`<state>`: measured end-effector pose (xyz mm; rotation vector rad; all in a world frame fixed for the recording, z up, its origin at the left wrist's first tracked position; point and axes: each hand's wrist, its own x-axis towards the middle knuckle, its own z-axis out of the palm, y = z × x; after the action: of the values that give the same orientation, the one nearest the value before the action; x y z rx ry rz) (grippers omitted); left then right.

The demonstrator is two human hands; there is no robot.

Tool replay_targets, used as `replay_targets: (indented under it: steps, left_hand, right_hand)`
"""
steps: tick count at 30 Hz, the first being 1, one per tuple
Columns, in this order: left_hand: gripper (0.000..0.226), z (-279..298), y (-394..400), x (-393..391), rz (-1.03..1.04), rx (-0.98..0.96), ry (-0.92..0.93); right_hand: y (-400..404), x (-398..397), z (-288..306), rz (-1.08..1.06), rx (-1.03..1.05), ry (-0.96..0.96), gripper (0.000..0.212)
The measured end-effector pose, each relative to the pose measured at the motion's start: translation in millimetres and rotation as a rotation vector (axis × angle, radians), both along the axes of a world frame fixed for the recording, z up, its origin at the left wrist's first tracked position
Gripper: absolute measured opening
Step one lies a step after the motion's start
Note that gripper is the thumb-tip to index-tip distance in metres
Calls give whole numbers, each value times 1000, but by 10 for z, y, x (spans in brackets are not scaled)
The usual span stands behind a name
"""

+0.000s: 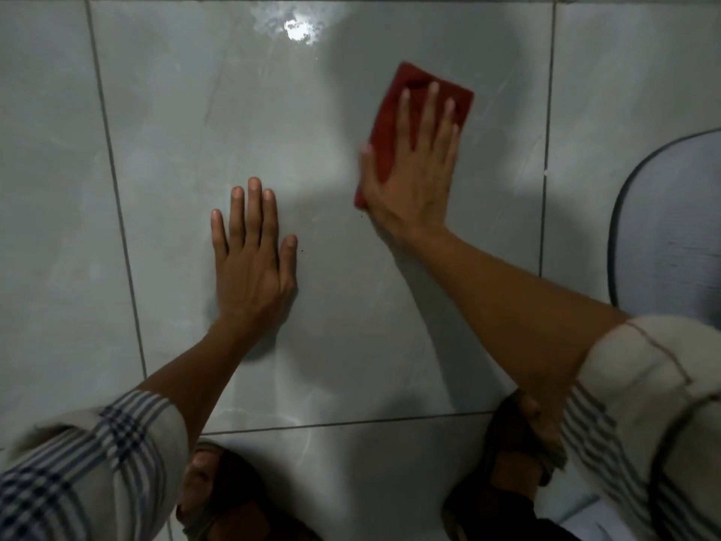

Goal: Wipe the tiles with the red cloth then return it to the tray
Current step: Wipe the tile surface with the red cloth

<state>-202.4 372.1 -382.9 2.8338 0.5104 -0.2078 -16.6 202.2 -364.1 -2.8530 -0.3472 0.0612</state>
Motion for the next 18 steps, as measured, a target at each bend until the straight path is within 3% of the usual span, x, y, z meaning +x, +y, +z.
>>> replay_targets:
  steps: [4,8,10,12,15,18]
  left_hand:
    - [66,91,24,24,-2,-55,-2]
    - [66,643,145,-76,14,-344,52]
    - [69,983,224,-278,9,-381,81]
    - [72,1242,282,-551,36,-411,166]
    - [77,1561,265,-901,108,-435,282]
    - [83,1879,84,-1095,209,-460,360]
  right_hand:
    - [235,-586,-80,311,120,-1,78]
    - [-774,-1567,123,683,143,150,61]
    - [-1275,-1718,301,683,169,253,52]
    - [-1490,-1785,546,420,338,513,42]
    - [-1359,-1615,1146,-501,922,1112,44]
    - [-1465,-1395,1651,-1051,1298,1419,54]
